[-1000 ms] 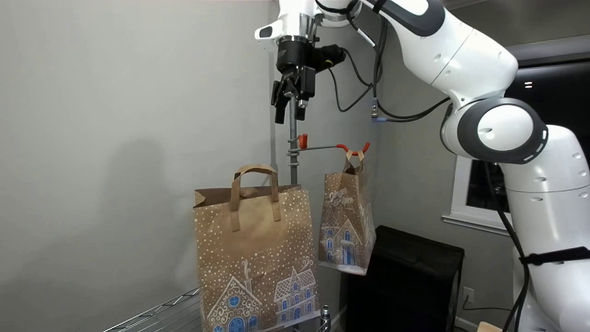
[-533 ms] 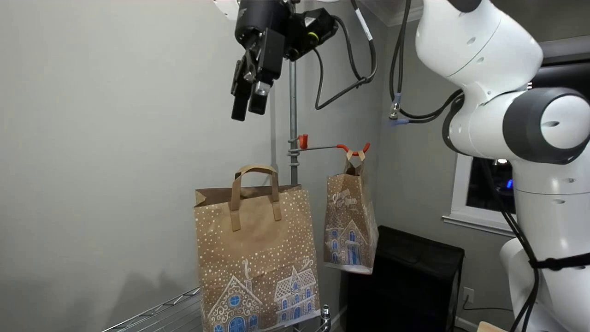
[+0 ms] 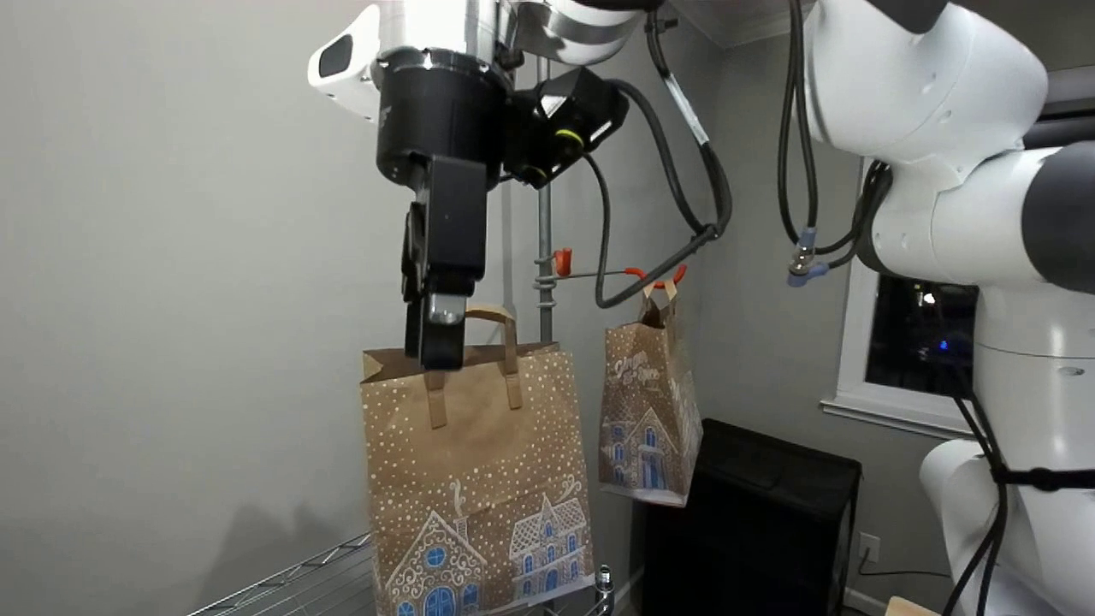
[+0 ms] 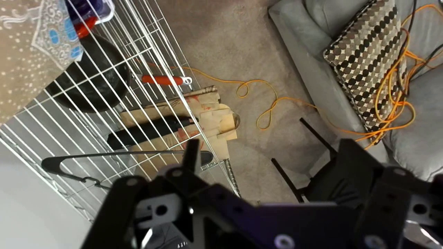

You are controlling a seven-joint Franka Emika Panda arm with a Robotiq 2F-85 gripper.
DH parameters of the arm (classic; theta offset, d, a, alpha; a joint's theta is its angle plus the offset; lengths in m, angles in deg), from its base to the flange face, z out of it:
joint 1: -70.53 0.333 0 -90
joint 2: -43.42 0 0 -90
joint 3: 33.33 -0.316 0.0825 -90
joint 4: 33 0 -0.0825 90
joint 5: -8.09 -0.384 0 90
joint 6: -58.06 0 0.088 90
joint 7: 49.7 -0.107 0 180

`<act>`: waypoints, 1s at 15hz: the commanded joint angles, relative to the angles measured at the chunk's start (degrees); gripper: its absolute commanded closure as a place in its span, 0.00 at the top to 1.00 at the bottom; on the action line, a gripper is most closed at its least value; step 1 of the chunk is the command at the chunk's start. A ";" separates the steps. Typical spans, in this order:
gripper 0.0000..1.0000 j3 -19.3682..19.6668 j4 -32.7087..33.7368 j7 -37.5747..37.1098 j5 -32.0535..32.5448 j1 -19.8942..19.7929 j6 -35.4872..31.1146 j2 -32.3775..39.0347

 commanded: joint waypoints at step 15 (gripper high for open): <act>1.00 -6.23 -56.32 -2.69 -16.02 -3.20 -40.96 -25.35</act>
